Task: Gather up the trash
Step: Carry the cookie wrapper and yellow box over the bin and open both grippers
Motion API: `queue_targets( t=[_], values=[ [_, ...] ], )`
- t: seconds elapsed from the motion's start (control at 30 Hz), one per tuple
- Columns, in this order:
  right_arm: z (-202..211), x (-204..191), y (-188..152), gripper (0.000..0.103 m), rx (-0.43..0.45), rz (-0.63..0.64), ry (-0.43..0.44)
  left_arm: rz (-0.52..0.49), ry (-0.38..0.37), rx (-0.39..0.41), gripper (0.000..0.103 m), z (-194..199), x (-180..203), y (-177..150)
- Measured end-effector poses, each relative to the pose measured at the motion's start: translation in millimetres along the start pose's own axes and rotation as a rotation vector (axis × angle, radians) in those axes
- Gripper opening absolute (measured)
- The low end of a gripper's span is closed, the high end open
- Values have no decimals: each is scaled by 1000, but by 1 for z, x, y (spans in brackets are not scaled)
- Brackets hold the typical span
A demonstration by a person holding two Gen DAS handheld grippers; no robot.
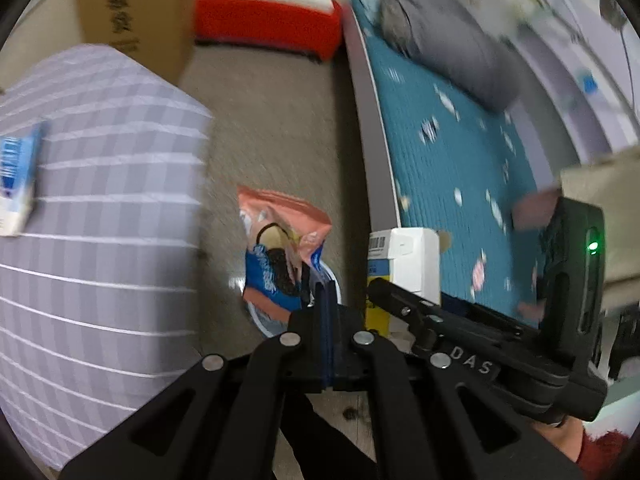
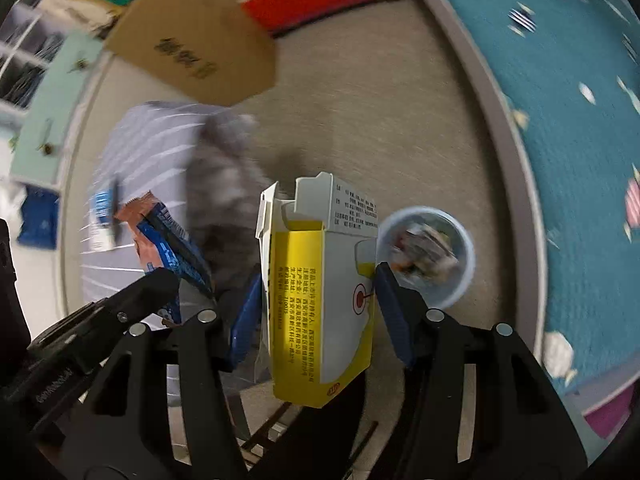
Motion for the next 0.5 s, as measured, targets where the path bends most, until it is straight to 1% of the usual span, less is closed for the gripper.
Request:
queue_targets(
  t=[0.1, 0.2, 0.27, 0.37, 0.5],
  values=[
    [-7, 39, -23, 55, -21, -51, -31, -30, 16, -75, 0, -43, 13, -19],
    [-17, 73, -42, 55, -36, -91, -52, -62, 29, -128, 0, -78, 22, -35],
    [-25, 86, -49, 55, -39, -117, -58, -75, 35, -152, 0, -97, 24, -43],
    [-35, 94, -52, 55, -38, -143, -46, -80, 59, -174, 0, -116, 20, -50],
    [-52, 100, -53, 60, -41, -172, -46, -78, 93, -179, 0, -126, 13, -51]
  ],
)
Point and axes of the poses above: each gripper's, at about its wrist camera, not at the fingertips, and z roughly against the way its jaws point, x to its right, y to its top, the point moved 7 cm from there along -z, roughly the way its jaws point, and after that the axes turned 14 degrees about z, right-handed, at the moved point
